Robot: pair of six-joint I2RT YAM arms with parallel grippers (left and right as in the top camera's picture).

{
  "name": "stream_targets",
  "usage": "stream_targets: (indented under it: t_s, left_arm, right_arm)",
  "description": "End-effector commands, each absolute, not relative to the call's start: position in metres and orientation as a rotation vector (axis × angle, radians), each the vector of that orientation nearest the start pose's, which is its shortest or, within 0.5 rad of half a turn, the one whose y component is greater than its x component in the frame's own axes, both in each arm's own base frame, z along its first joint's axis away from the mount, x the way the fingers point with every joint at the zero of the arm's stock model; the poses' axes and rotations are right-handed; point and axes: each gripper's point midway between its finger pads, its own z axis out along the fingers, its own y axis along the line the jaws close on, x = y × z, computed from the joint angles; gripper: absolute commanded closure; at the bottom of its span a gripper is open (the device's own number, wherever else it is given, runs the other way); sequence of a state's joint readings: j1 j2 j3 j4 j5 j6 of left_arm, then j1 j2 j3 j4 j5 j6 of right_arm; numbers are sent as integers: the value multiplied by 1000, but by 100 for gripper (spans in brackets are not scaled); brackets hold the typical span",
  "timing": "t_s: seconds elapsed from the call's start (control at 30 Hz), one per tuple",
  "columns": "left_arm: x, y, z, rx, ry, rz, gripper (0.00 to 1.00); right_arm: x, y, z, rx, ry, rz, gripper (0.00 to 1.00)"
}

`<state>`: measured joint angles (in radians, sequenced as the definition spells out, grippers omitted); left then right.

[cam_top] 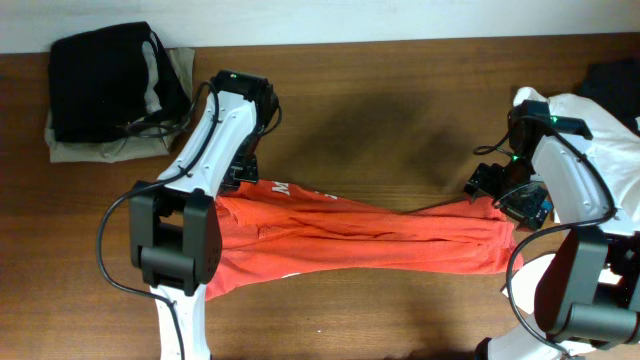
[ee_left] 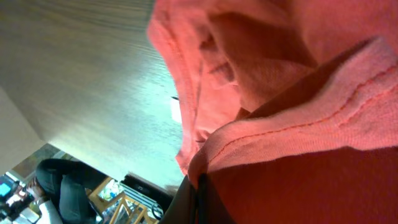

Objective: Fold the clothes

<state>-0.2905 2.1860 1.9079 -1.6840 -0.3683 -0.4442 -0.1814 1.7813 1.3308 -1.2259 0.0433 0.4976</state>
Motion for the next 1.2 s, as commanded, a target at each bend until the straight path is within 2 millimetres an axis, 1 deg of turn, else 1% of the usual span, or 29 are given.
stream_targets:
  t_s: [0.0,0.03,0.23,0.27,0.3,0.33,0.4,0.47,0.5,0.6,0.63,0.7,0.8,0.83,0.9,0.97,1.0,1.03,1.07,1.1,1.17]
  left_arm:
    - [338,-30,112,-225,3229,818,99]
    - [336,-30,110,-222,3238,824,99]
    - [304,-21,89,-210,3337,940,98]
    - [299,-20,86,-227,3345,962,96]
    - [296,-19,85,-223,3354,973,91]
    - [293,-18,83,-219,3362,984,87]
    - [287,-17,80,-215,3385,994,74]
    - [282,-19,78,-221,3409,982,44]
    - [282,-19,78,-220,3409,984,41]
    - [293,-19,74,-226,3365,961,41]
    - [299,-21,73,-227,3344,934,41]
    - [316,-26,79,-218,3300,865,41]
    - [345,-37,106,-182,3204,744,42]
    - [354,-42,118,-179,3161,702,44]
    - [363,-54,128,-145,3126,606,50]
    - [369,-80,124,-8,3146,426,57]
    - [371,-88,118,10,3151,370,62]
    - [371,-91,112,18,3152,357,72]
    - [369,-91,103,27,3160,359,76]
    - [366,-89,95,37,3174,367,80]
    - [355,-86,77,46,3212,394,84]
  right_arm:
    - [285,-63,76,1084,3054,-120,1]
    - [285,-63,76,1084,3053,-120,1]
    - [286,-63,76,1084,3052,-119,1]
    - [286,-63,76,1084,3052,-119,1]
    - [286,-63,76,1084,3052,-119,1]
    - [286,-63,76,1084,3052,-119,1]
    - [285,-63,76,1084,3052,-120,1]
    - [286,-63,76,1084,3052,-119,1]
    - [286,-63,76,1084,3052,-119,1]
    - [286,-63,76,1084,3052,-119,1]
    - [286,-63,76,1083,3050,-118,1]
    - [288,-63,76,1082,3043,-115,1]
    - [290,-63,76,1086,3031,-110,1]
    - [292,-62,75,1091,3025,-92,1]
    - [296,-57,75,1090,3019,-36,1]
    - [300,-53,75,1089,3011,5,1]
    - [301,-53,75,1088,3009,10,1]
    - [301,-53,75,1088,3010,10,1]
    - [300,-53,75,1087,3010,9,1]
    - [300,-53,75,1081,3012,9,1]
    - [300,-53,75,1080,3012,7,1]
